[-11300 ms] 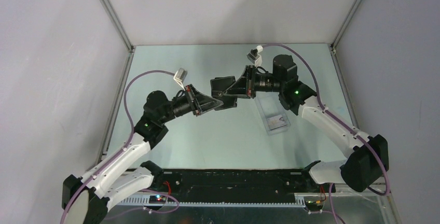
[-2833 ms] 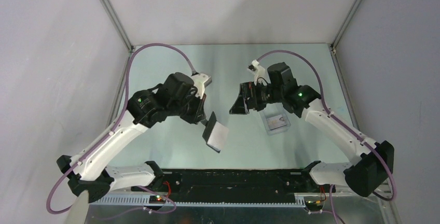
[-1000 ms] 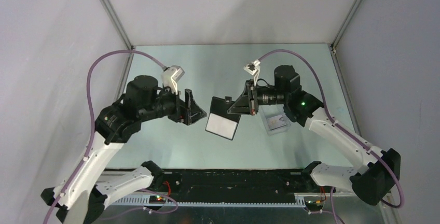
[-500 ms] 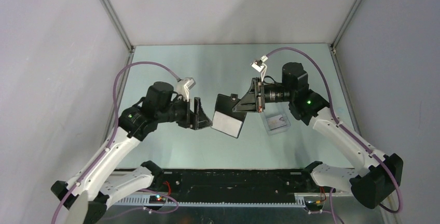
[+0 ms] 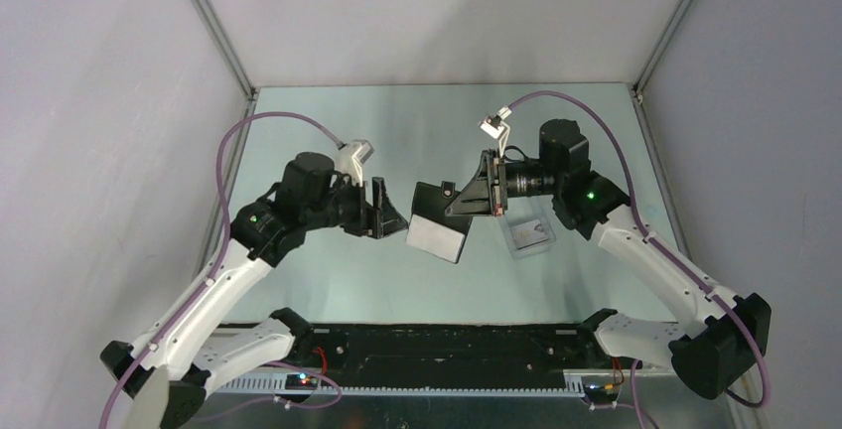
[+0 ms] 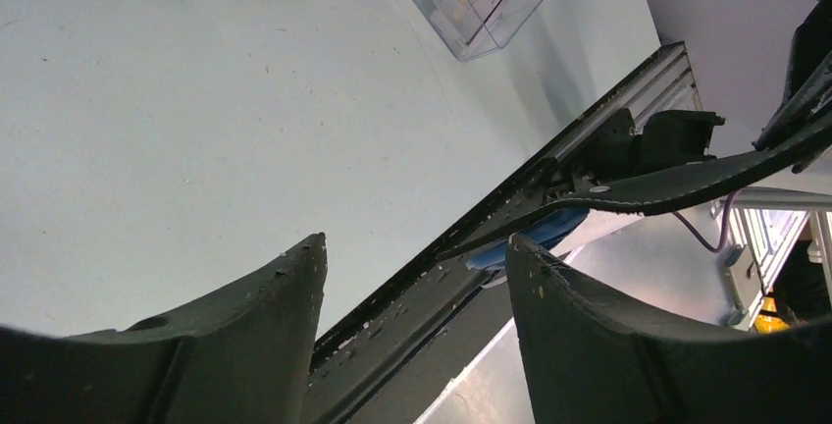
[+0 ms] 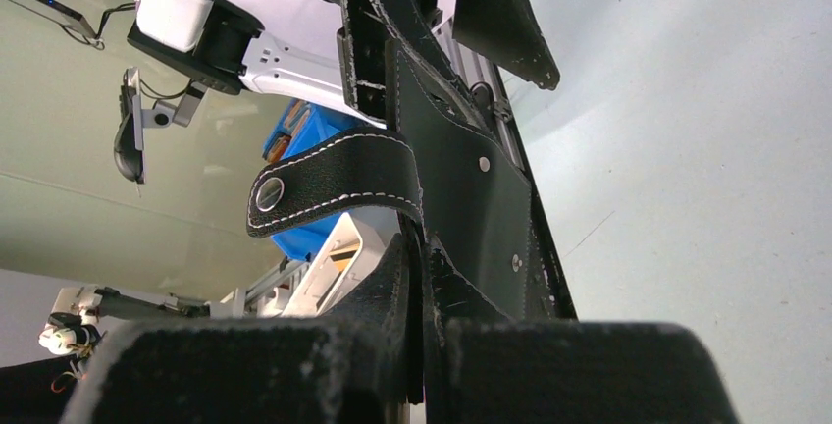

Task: Put the credit cards into the card holder
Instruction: Open the card holder.

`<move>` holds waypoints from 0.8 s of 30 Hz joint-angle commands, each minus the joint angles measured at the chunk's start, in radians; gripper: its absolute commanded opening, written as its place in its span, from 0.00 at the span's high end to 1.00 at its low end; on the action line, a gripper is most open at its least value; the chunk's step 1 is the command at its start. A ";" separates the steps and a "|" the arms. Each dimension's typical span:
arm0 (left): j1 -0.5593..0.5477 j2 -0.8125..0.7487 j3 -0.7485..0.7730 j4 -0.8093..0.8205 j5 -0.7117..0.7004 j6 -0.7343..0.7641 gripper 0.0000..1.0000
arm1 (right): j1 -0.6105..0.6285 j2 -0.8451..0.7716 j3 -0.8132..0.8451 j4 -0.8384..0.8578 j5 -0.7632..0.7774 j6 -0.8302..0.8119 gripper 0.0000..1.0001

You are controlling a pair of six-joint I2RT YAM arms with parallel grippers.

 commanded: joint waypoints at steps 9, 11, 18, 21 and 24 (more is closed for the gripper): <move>-0.043 -0.015 -0.008 0.067 0.027 -0.021 0.36 | 0.007 0.018 0.038 0.021 -0.015 0.000 1.00; -0.049 -0.018 -0.005 0.078 0.041 -0.027 0.36 | 0.009 0.021 0.038 0.021 -0.012 0.000 1.00; -0.067 -0.034 0.037 0.092 0.081 -0.035 0.39 | 0.010 0.032 0.037 0.008 -0.011 -0.010 1.00; -0.068 -0.046 0.040 0.104 0.094 -0.039 0.38 | 0.014 0.039 0.038 0.016 -0.022 -0.003 1.00; -0.068 -0.042 0.030 0.119 0.102 -0.041 0.34 | 0.020 0.042 0.038 0.042 -0.046 0.010 1.00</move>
